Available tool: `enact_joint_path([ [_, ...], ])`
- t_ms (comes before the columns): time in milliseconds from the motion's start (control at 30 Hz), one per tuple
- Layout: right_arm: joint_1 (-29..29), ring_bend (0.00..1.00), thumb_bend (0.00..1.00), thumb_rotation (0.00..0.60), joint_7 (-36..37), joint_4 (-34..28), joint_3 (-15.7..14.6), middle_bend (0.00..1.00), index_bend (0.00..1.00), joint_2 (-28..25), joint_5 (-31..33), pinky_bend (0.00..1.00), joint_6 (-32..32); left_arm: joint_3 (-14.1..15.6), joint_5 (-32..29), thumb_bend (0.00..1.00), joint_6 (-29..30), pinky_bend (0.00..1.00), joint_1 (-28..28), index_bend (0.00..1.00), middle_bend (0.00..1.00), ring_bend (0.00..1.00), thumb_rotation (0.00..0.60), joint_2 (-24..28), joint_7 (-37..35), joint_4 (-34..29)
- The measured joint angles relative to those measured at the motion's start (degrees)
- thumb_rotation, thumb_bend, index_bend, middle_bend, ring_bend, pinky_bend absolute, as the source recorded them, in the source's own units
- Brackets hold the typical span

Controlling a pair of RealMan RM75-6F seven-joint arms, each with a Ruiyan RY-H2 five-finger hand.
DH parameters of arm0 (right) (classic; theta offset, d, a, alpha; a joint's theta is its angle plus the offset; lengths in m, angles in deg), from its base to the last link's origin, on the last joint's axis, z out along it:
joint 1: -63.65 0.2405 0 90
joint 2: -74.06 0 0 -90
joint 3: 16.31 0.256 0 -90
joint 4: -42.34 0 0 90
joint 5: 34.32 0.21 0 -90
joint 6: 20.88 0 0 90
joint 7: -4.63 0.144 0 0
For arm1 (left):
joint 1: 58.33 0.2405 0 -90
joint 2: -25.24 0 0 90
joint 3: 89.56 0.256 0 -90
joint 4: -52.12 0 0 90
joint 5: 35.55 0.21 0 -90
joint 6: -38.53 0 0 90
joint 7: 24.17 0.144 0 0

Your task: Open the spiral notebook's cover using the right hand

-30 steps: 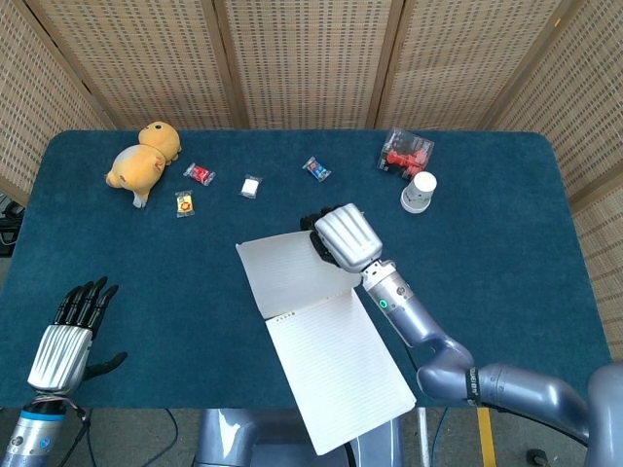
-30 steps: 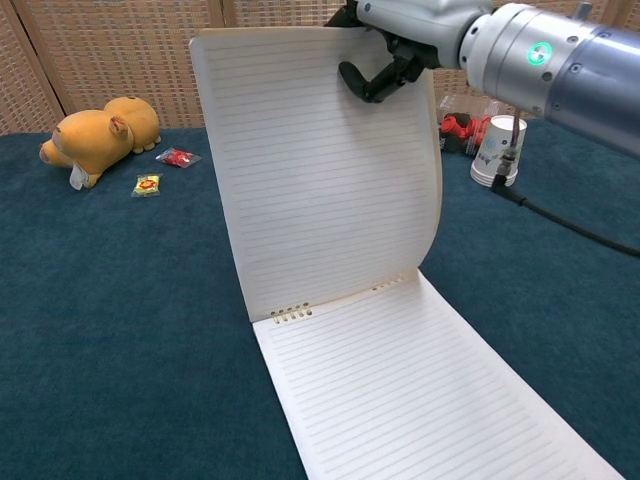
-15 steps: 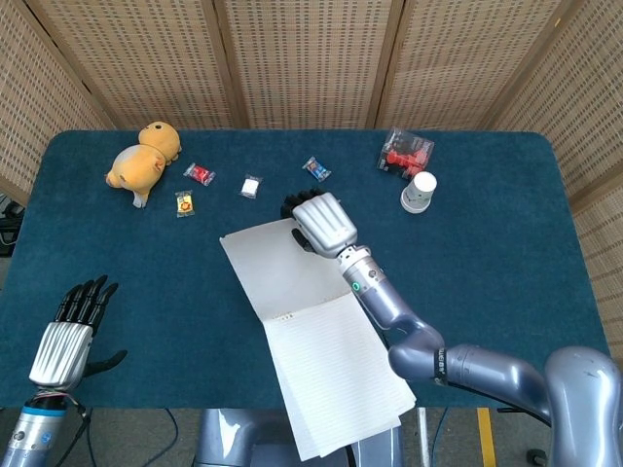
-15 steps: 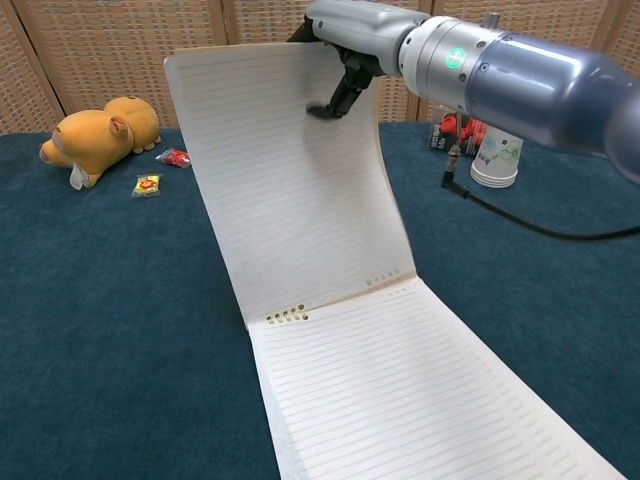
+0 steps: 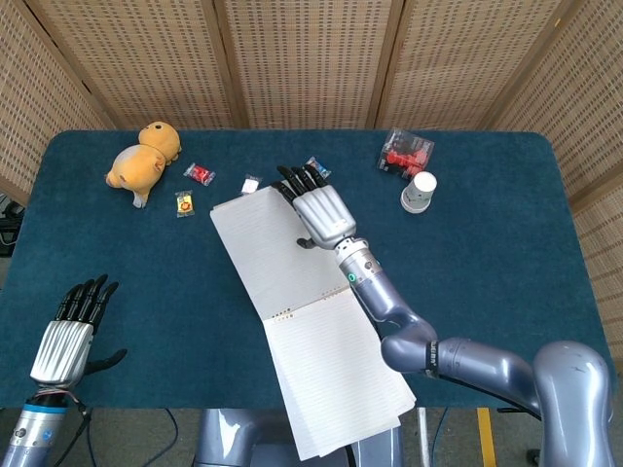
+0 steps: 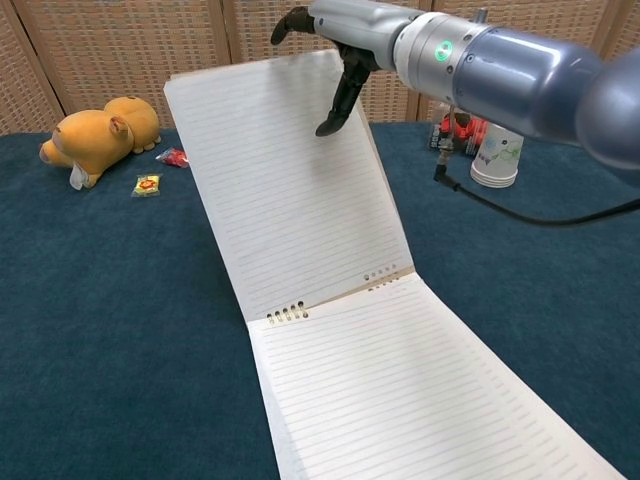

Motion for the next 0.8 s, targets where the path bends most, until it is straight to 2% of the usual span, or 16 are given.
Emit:
enact_joint_path([
  [167,-1.5,0.00,0.06,0.600,0.9,-2.3,-0.6,0.00,0.00,-2.1,-0.3,0.00,1.4,0.2,0.2,0.00,0.0,0.05,0.0,0.00,0.00,0.00,0.600,-0.1,0.4,0.0],
  [433,-4.5,0.00,0.06,0.600,1.1,-7.8,-1.6,0.00,0.01,-6.2,-0.2,0.00,3.8,0.6,1.2,0.00,0.9,0.05,0.2,0.00,0.00,0.00,0.600,-0.2,1.2,-0.3],
  [600,-9.5,0.00,0.06,0.600,2.6,-11.2,-5.0,0.00,0.02,-9.1,-2.8,0.00,7.9,0.8,1.4,0.00,1.2,0.05,0.5,0.00,0.00,0.00,0.600,-0.2,1.3,-0.1],
  [800,-18.5,0.00,0.07,0.600,8.9,-12.6,-11.2,0.00,0.02,-12.2,-10.2,0.00,16.8,1.1,2.0,0.00,1.8,0.05,0.7,0.00,0.00,0.00,0.600,-0.3,1.4,0.0],
])
